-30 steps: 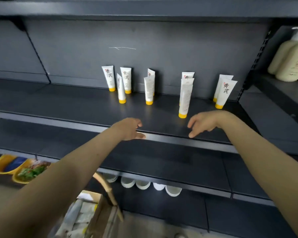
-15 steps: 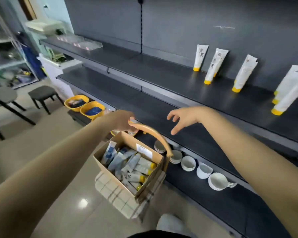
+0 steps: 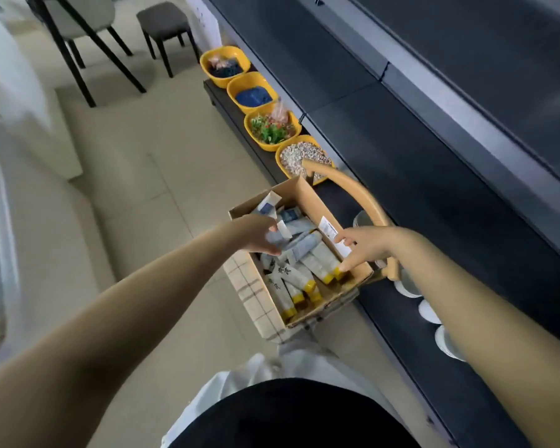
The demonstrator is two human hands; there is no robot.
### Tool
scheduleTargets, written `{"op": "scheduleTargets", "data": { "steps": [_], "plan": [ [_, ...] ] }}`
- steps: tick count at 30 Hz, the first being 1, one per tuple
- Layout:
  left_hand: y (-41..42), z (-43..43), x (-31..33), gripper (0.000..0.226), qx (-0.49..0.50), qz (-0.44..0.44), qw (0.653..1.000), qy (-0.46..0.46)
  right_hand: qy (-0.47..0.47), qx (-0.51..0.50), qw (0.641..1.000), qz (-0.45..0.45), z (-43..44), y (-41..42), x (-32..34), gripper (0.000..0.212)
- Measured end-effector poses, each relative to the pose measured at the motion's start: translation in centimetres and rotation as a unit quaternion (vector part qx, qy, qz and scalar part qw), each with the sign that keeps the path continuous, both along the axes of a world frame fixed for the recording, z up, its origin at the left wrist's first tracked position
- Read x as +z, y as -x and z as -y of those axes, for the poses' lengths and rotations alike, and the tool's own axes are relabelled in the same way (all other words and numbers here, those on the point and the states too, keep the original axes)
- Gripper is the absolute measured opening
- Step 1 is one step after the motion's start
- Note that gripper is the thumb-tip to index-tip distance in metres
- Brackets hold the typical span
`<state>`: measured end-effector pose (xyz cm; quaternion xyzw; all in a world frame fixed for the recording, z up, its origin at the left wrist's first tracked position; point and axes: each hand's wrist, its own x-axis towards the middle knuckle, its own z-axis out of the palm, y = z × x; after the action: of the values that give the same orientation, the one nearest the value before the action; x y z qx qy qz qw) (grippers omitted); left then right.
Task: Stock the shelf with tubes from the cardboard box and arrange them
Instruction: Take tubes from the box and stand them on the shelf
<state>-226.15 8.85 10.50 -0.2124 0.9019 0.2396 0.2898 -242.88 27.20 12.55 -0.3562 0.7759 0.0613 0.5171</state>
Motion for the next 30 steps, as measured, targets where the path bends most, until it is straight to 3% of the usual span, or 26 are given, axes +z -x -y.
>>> {"op": "scheduleTargets", "data": {
  "steps": [6,12,18,22,25,30],
  "plan": [
    [2.2,-1.4,-7.9,0.062,-0.003,0.068,0.995,-0.078,0.001,-0.034,0.999,0.03,0.7,2.0,-9.7,0.081],
    [4.0,-1.4,-15.9,0.078,-0.024,0.095,0.987,-0.127,-0.018,-0.135,0.989,0.054,0.9,4.0,-17.5,0.084],
    [4.9,-0.6,-24.8,0.08,-0.041,0.133,0.973,-0.182,0.008,-0.296,0.955,0.037,0.5,3.3,-26.1,0.082],
    [5.9,-0.2,-28.8,0.076,-0.02,0.138,0.965,-0.224,0.014,-0.343,0.938,0.057,0.7,2.6,-28.7,0.075],
    [6.4,-0.2,-30.8,0.067,-0.071,0.126,0.969,-0.199,0.019,-0.353,0.935,0.038,0.7,2.3,-29.7,0.068],
    [7.0,0.0,-31.0,0.043,-0.177,0.14,0.971,-0.078,0.011,-0.36,0.933,0.004,0.8,2.3,-30.1,0.057]
  ]
}}
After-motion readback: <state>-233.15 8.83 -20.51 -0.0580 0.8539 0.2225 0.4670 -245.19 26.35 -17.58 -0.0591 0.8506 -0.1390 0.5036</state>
